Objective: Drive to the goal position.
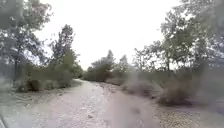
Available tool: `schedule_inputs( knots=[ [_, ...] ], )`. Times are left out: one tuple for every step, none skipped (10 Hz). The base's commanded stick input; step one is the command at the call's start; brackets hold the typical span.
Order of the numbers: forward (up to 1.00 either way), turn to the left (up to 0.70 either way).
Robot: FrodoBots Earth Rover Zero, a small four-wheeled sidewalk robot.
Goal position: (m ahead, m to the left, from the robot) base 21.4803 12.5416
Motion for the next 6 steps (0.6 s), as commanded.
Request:
schedule_inputs(
  knots=[
    [0.45,0.00],
    [0.45,0.00],
    [0.45,0.00],
    [0.45,0.00],
    [0.45,0.00],
    [0.45,0.00]
  ],
)
